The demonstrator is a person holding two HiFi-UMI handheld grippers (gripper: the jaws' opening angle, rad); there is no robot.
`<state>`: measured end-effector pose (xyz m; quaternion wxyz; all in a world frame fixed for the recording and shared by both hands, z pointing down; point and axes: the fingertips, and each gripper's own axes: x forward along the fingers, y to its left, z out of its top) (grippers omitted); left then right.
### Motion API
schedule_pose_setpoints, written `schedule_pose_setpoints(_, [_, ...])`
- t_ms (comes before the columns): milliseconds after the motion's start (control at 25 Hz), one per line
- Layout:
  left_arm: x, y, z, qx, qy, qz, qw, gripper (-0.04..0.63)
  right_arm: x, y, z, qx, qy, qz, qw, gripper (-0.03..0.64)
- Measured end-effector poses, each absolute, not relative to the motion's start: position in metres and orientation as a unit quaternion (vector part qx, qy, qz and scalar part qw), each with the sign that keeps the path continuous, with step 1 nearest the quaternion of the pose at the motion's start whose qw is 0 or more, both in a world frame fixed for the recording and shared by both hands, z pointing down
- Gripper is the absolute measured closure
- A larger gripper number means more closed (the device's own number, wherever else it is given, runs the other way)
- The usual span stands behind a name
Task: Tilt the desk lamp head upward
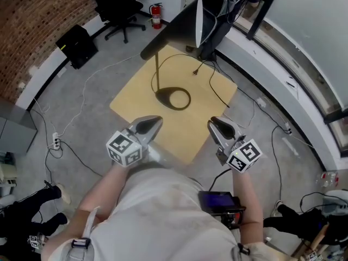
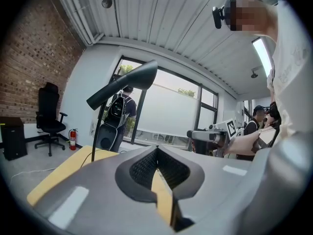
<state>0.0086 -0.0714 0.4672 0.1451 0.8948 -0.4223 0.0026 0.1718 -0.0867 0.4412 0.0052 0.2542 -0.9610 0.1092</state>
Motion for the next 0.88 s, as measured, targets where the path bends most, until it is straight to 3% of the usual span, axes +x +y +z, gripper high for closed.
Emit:
schedule_pose_setpoints(160, [0.007,-0.064,0.471,0.889,-0.433,0.002,0.147,0.594,0.169,-0.076,0.442,0.237,-0.966,0.104,0.003,0.56])
schedule_pose_setpoints(240, [0.009,-0.059,0.472,0.888,-0.435,0.001,0.148,0.594,0.166,-0.067,0.441,0.224,-0.97,0.093,0.007,0.603])
schedule_pose_setpoints(880, [0.01,-0.034,0.466,0.889,-0.438,0.006,0.134,0.594,0.158,-0.044,0.444,0.208,-0.974,0.09,0.01,0.604])
